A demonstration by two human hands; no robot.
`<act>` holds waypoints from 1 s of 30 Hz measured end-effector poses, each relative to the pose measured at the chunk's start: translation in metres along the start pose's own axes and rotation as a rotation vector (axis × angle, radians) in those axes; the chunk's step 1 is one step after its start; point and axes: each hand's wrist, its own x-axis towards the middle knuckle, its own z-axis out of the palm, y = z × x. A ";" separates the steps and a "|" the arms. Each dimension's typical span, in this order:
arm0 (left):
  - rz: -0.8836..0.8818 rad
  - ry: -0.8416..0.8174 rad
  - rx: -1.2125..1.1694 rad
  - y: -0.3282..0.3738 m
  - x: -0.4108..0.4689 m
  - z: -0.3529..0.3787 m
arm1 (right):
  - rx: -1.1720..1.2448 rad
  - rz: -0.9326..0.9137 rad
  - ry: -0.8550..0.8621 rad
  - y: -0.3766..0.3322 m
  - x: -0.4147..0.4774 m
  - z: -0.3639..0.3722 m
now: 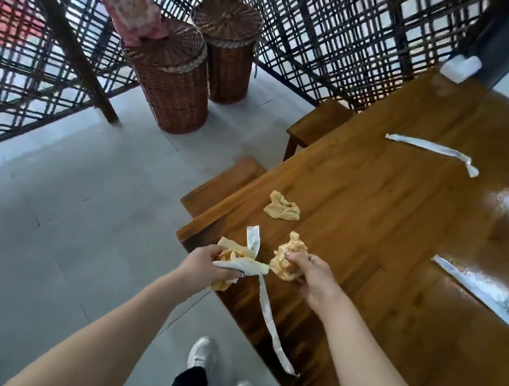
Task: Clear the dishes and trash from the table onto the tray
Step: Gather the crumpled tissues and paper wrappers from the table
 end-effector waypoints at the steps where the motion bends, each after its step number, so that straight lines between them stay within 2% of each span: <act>1: 0.009 -0.045 0.049 0.000 0.008 -0.005 | 0.010 -0.015 0.040 -0.003 0.000 0.006; 5: 0.054 -0.142 0.205 0.002 0.028 -0.017 | 0.009 -0.058 0.136 -0.005 0.002 0.021; 9: 0.161 -0.138 0.316 0.002 0.041 -0.025 | 0.054 -0.053 0.189 0.000 0.001 0.027; 16: 0.261 -0.111 0.353 0.000 0.053 -0.022 | 0.122 -0.039 0.223 0.003 0.000 0.034; 24: 0.294 -0.157 0.758 -0.002 0.061 -0.019 | 0.157 -0.050 0.236 -0.003 0.009 0.035; 30: 0.346 -0.107 0.727 -0.013 0.064 -0.016 | 0.170 -0.087 0.284 -0.004 0.010 0.030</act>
